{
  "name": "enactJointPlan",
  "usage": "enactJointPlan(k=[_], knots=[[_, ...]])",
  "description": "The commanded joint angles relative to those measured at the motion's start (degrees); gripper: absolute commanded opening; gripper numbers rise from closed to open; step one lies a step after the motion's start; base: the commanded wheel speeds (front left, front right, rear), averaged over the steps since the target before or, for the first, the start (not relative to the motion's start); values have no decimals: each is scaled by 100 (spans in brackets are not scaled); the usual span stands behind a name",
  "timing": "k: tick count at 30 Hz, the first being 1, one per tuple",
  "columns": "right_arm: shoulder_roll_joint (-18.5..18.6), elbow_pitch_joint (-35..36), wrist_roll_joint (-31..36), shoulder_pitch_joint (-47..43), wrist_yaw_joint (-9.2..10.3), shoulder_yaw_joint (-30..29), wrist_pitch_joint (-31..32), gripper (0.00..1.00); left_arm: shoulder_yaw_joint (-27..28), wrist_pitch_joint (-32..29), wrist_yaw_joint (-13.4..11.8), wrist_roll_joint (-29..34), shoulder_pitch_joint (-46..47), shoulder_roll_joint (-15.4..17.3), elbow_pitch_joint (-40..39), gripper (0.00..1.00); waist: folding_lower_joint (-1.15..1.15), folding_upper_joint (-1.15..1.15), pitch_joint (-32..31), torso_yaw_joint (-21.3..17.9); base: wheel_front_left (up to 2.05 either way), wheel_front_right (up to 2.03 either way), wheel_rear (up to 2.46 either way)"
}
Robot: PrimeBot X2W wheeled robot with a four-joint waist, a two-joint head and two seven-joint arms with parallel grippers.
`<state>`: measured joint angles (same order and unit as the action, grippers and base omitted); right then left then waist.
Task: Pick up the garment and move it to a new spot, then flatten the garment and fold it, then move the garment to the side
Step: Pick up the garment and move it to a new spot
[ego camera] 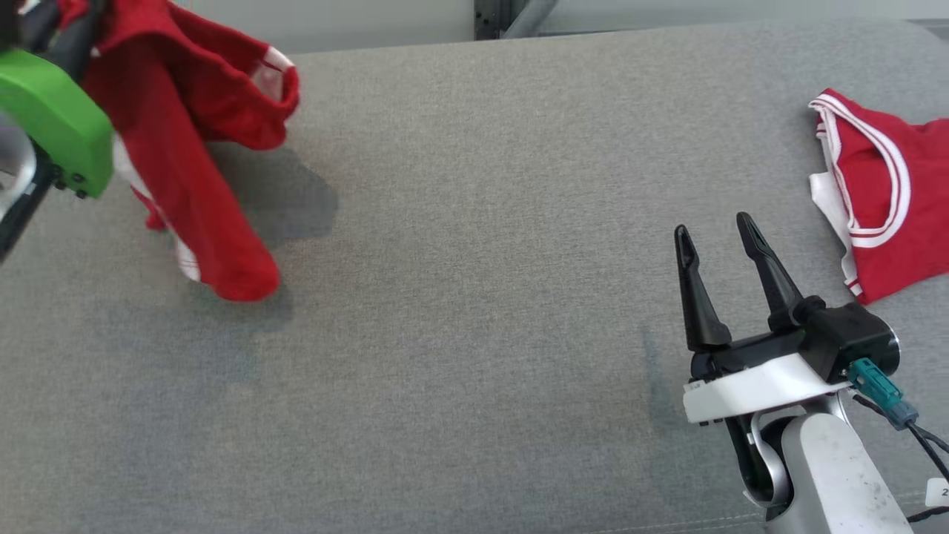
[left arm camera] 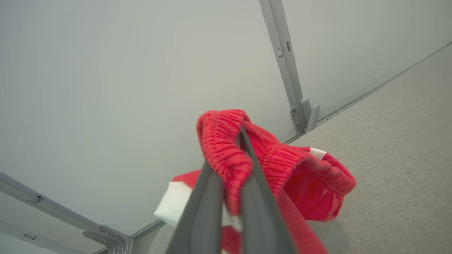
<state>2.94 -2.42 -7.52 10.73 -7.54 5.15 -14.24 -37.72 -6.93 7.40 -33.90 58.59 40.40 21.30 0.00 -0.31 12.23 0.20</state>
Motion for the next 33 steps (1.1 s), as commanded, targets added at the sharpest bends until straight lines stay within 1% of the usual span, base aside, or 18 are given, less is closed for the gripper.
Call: enactJointPlan(k=[1, 3, 6, 9, 12, 20, 22, 28, 33], knots=[[-1, -24, -83, -96, 11, 12, -34, 100, -75, -88, 9, -1, -128, 14, -140, 0, 0, 31, -323, -299, 0, 0, 0], [-1, -51, -133, -141, 11, 15, -43, 100, -235, -271, 9, 3, -223, -49, -417, 0, 0, 31, -356, -395, 0, 0, 0], [-2, -85, -207, -152, 10, 45, -61, 100, -447, -430, -17, -55, -381, -274, -723, 0, 0, 31, -333, -545, 0, 0, 0], [-2, -112, -266, -122, 10, 80, -71, 100, -609, -419, -90, -90, -515, -611, -812, 0, 0, 31, -238, -712, 0, 0, 0], [-3, -113, -325, -30, 11, 115, -89, 100, -782, -283, -132, -69, -564, -1056, -682, 0, 0, 31, -92, -892, 0, 0, 0], [-3, -79, -480, 163, 11, 73, -97, 100, -1252, 296, -72, 38, -381, -2266, 228, 0, 0, 31, 374, -1403, 0, 0, 0], [-5, -39, -515, 190, 10, 41, -98, 100, -1377, 426, -46, 29, -350, -2517, 501, 0, 0, 31, 479, -1508, 0, 0, 0], [-5, 45, -638, 284, 11, 30, -95, 100, -1691, 797, -12, -3, -268, -3079, 1463, 0, 0, 31, 744, -1761, 0, 0, 0], [-5, 22, -743, 342, 10, 58, -96, 100, -1838, 1098, -3, -59, -181, -3380, 2211, 0, 0, 31, 865, -1866, 0, 0, 0]])
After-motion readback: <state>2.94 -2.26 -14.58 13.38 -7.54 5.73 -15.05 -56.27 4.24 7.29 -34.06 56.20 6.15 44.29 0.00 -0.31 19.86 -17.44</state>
